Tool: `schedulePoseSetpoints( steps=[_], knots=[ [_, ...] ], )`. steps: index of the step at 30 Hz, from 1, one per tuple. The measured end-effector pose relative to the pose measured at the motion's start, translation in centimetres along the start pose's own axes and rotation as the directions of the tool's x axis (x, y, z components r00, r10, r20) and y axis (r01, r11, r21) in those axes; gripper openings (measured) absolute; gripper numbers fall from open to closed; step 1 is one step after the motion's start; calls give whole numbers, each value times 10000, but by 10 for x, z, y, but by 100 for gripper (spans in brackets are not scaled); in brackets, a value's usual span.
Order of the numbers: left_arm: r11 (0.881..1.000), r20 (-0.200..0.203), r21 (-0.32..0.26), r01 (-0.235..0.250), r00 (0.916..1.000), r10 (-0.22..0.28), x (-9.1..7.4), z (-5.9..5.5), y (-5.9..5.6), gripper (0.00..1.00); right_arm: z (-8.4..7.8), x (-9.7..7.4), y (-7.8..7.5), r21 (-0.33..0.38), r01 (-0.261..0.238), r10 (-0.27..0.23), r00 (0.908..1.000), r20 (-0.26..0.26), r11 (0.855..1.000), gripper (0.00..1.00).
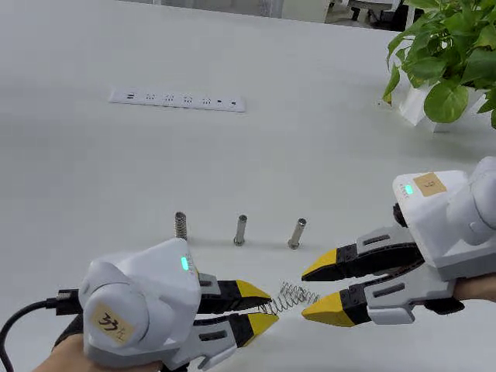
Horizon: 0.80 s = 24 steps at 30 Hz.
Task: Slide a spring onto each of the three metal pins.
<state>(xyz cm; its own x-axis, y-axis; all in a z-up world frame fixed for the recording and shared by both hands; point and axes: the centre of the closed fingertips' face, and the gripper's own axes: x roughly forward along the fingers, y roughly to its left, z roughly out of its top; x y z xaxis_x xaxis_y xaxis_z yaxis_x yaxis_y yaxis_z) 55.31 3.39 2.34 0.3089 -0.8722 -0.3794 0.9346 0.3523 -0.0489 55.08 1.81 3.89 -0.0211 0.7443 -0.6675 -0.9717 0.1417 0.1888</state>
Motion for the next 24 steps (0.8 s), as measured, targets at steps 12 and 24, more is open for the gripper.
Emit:
schedulePoseSetpoints(
  steps=[12, 24],
  knots=[
    [9999, 138, 60, 133, 9998, -134, 0, 1, -6, 6, -2, 5, 4, 129, -380, 382, 9992, -135, 9992, 9],
    [9999, 69, 58, 147, 9999, -148, 1, 0, -5, 6, -3, 7, 6, -106, -460, 456, 9982, -394, 9989, 7]
  ],
)
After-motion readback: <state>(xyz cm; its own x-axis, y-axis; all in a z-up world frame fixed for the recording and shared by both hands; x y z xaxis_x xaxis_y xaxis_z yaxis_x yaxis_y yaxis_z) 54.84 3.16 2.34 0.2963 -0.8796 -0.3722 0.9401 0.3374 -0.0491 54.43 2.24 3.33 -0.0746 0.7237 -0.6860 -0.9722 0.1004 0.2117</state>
